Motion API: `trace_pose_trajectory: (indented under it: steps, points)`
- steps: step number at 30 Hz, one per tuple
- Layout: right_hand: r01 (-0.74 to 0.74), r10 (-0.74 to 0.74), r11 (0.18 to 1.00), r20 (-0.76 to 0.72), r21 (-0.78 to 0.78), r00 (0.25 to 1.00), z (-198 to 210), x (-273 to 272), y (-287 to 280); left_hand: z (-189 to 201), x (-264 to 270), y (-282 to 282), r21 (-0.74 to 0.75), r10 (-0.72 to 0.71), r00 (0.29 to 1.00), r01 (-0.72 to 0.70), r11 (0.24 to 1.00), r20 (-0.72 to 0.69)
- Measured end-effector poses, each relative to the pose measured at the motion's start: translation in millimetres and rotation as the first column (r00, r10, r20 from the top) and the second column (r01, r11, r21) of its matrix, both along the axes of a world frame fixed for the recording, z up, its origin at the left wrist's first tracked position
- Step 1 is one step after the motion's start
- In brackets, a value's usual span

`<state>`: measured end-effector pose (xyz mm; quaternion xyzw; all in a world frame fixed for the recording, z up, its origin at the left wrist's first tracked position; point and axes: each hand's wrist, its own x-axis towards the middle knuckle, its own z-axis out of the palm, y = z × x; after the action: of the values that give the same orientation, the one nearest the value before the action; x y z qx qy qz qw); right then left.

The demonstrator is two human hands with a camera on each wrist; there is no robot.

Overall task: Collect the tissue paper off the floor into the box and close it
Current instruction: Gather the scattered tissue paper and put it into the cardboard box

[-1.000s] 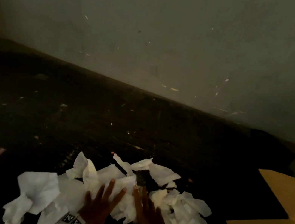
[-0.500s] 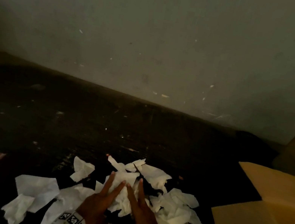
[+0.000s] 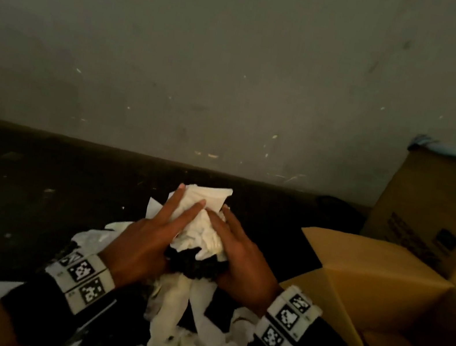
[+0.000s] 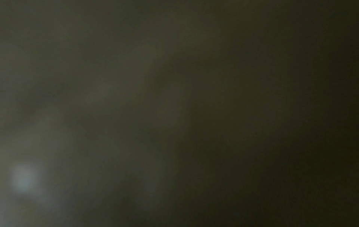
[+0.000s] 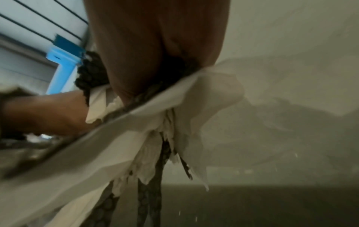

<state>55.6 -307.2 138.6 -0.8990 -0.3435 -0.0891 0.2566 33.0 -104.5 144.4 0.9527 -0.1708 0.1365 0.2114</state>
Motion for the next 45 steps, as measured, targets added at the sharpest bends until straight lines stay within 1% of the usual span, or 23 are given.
trace_pose_trajectory:
  steps: [2, 5, 9, 12, 14, 16, 18, 20, 22, 24, 25, 26, 27, 28, 29, 30, 32, 34, 36, 39, 42, 44, 45]
  points:
    - [-0.002, 0.000, 0.999, 0.052, 0.036, 0.999, 23, -2, -32, 21, 1, -29, 0.012, -0.031, 0.999, 0.031, 0.999, 0.038]
    - [-0.002, -0.004, 0.999, 0.128, 0.050, 0.992, 53, -4, -90, 44, 6, -80, 0.044, -0.131, 0.982, 0.126, 0.991, 0.138]
    - [0.008, -0.014, 0.999, 0.199, 0.033, 0.980, 87, -9, -192, 73, 6, -184, 0.004, -0.135, 0.977, 0.136, 0.991, 0.164]
    - [0.046, -0.040, 0.999, 0.225, -0.021, 0.974, 109, -14, -267, 87, 11, -257, -0.027, -0.222, 0.959, 0.230, 0.973, 0.177]
    - [0.077, -0.061, 0.995, 0.247, -0.057, 0.967, 119, -18, -314, 90, 18, -304, -0.050, -0.248, 0.955, 0.259, 0.965, 0.166]
    - [0.109, -0.086, 0.991, 0.240, -0.082, 0.967, 123, -18, -353, 90, 21, -347, -0.081, -0.260, 0.955, 0.273, 0.959, 0.145]
    - [0.138, -0.119, 0.987, 0.194, -0.085, 0.974, 118, -16, -391, 86, 23, -390, -0.090, -0.280, 0.953, 0.291, 0.952, 0.120]
    - [0.168, -0.154, 0.982, 0.146, -0.089, 0.977, 105, -13, -421, 73, 25, -423, -0.094, -0.288, 0.956, 0.291, 0.952, 0.048]
    - [0.197, -0.189, 0.975, 0.082, -0.106, 0.978, 85, -12, -441, 53, 30, -446, -0.085, -0.304, 0.950, 0.298, 0.951, -0.074]
    - [0.198, -0.210, 0.966, -0.053, -0.165, 0.976, 62, -13, -448, 31, 37, -455, -0.018, -0.322, 0.910, 0.329, 0.944, -0.262]
    - [0.195, -0.227, 0.948, -0.103, -0.251, 0.969, 49, -10, -449, 21, 40, -454, 0.043, -0.314, 0.875, 0.354, 0.934, -0.369]
    - [0.182, -0.249, 0.910, -0.139, -0.373, 0.959, 37, -8, -449, 14, 41, -453, 0.114, -0.293, 0.837, 0.384, 0.916, -0.461]
    - [0.182, -0.299, 0.841, -0.157, -0.509, 0.941, 26, -7, -447, 10, 40, -452, 0.181, -0.267, 0.809, 0.412, 0.893, -0.524]
    - [0.182, -0.342, 0.773, -0.157, -0.608, 0.927, 20, -7, -442, 7, 38, -451, 0.221, -0.259, 0.792, 0.439, 0.871, -0.552]
    - [0.182, -0.388, 0.742, -0.191, -0.645, 0.902, 13, -6, -440, 8, 35, -451, 0.235, -0.271, 0.777, 0.468, 0.852, -0.568]
    - [0.178, -0.443, 0.729, -0.256, -0.661, 0.859, 12, -6, -436, 10, 34, -449, 0.235, -0.295, 0.768, 0.496, 0.836, -0.569]
    - [0.130, -0.501, 0.736, -0.404, -0.665, 0.766, 10, -6, -434, 15, 33, -447, 0.225, -0.349, 0.748, 0.546, 0.807, -0.564]
    - [0.144, -0.519, 0.745, -0.430, -0.651, 0.739, 19, -5, -435, 21, 36, -442, 0.158, -0.403, 0.729, 0.568, 0.808, -0.553]
    - [0.212, -0.537, 0.754, -0.398, -0.622, 0.744, 29, 0, -436, 29, 35, -436, 0.110, -0.429, 0.731, 0.561, 0.820, -0.531]
    - [0.242, -0.540, 0.726, -0.316, -0.644, 0.780, 38, 5, -427, 42, 26, -413, 0.116, -0.477, 0.762, 0.574, 0.811, -0.438]
    - [0.192, -0.598, 0.657, -0.349, -0.729, 0.722, 48, 2, -406, 57, 14, -375, 0.141, -0.511, 0.780, 0.588, 0.797, -0.362]
    - [0.158, -0.605, 0.662, -0.397, -0.733, 0.691, 56, -2, -389, 66, 5, -342, 0.148, -0.508, 0.802, 0.570, 0.808, -0.313]
    - [0.160, -0.590, 0.670, -0.388, -0.725, 0.708, 61, -4, -380, 69, 2, -328, 0.165, -0.496, 0.820, 0.552, 0.817, -0.286]
